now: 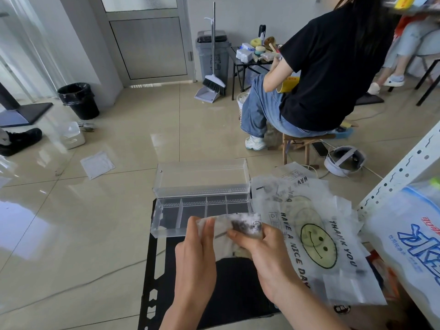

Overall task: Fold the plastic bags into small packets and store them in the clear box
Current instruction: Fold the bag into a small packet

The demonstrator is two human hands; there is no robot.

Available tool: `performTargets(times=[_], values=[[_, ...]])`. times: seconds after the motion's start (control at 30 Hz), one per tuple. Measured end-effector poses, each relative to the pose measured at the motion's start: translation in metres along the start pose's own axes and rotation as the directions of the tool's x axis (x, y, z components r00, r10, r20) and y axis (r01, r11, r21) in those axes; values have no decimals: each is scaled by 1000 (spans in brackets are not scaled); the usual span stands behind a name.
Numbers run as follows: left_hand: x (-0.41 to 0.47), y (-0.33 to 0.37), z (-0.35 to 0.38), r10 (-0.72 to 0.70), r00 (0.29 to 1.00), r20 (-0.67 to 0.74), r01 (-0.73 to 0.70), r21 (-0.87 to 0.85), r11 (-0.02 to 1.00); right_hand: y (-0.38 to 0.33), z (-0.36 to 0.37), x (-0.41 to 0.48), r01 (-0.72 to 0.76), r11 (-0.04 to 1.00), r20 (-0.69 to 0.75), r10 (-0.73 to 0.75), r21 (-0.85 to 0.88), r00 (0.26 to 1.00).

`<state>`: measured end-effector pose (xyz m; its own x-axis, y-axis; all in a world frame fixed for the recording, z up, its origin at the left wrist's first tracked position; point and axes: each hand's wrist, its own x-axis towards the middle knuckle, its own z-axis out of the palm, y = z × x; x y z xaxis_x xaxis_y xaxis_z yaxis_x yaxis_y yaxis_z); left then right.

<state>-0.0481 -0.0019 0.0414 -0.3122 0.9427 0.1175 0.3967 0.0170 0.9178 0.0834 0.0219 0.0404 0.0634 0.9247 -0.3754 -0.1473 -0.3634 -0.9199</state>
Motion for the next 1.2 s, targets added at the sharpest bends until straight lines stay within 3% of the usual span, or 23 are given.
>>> performTargets(times=[0.2,0.3,0.4,0.47,0.53,0.6,0.73,0.87,0.93,0.97,1.03,1.1,1.2], values=[[2,-1,-1,-5,999,-36,5,13,1000,-2,2,-2,33,999,52,-35,36,998],[-2,3,1,-9,1000,-29,9,-5,1000,-1,4,-3,165,982,-46,-170,-86,984],[-10,8,8,-53,998,-25,51,-62,997,8,7,-5,396,837,-72,-453,-379,889],[-15,12,12,-95,995,-35,89,-131,987,15,10,-6,468,695,-44,-582,-546,812],[-19,17,14,-117,993,-22,110,-190,976,19,12,-6,526,580,52,-639,-622,767],[-21,19,15,-135,991,-7,129,-246,961,16,15,-9,581,541,161,-633,-608,757],[-19,22,13,-94,995,35,100,-300,949,5,15,-13,509,712,323,-395,-484,860],[-17,22,9,-79,983,165,135,-364,922,-1,9,-19,382,838,521,-141,-390,842],[-17,20,10,-96,971,218,177,-391,903,2,17,-21,348,879,494,-155,-326,855],[-16,18,10,-104,969,223,188,-399,897,12,6,-26,353,917,539,-206,-185,817],[-14,16,12,-106,973,205,181,-395,901,15,-1,-13,358,906,521,-198,-227,830],[-11,13,12,-102,980,172,162,-386,908,18,6,-2,371,911,619,-188,-180,763],[-6,11,10,-116,988,99,147,-420,896,4,13,3,241,941,442,-116,-238,889]])
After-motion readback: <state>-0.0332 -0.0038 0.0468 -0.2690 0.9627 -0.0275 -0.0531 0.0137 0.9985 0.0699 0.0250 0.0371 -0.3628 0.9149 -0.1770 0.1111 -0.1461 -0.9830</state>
